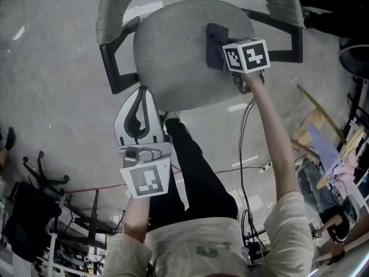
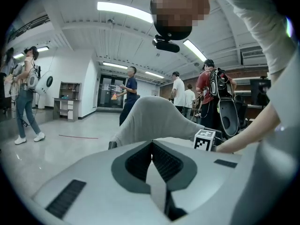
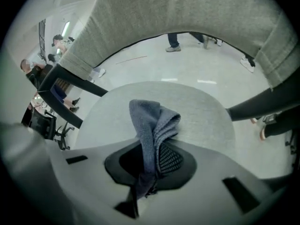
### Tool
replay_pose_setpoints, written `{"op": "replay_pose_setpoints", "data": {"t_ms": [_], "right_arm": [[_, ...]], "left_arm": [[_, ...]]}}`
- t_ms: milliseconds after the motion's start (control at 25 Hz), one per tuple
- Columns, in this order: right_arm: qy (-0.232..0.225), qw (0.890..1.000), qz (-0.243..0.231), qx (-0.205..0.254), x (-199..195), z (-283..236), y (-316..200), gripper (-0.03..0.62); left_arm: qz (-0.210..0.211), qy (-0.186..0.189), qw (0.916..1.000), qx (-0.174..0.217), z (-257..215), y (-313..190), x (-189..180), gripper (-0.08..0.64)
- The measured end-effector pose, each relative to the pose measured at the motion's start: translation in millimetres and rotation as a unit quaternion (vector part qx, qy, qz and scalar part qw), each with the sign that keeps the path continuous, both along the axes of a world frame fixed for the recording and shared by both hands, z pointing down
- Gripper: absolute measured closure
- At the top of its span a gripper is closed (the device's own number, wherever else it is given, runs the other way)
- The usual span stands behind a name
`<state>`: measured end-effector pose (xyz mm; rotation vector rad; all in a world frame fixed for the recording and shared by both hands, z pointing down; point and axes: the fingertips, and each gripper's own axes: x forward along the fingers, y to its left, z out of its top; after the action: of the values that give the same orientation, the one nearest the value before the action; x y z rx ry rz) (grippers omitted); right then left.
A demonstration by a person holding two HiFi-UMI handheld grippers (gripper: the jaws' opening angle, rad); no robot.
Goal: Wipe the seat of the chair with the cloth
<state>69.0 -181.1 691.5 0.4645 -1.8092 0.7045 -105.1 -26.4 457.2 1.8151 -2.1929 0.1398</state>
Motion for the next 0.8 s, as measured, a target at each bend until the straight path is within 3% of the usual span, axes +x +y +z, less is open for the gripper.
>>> {"op": "replay_pose_setpoints", "data": {"t_ms": [160,360,800], "right_arm": [[0.03,0.999,0.022,0.021,32,0,-21,0.543],[0.075,0.996,0.016,0.053,63,-4,-42,0.543],[0.164,0.981,0.018,0.097,100,-9,-69,0.542]], "left_arm": [[0.011,0.003,0.9999,0.0,1,-2,6,0.545],[0.018,0.002,0.9998,-0.004,3,-2,6,0.545],[0.013,-0.002,0.9999,-0.003,3,2,-3,0.545]]}}
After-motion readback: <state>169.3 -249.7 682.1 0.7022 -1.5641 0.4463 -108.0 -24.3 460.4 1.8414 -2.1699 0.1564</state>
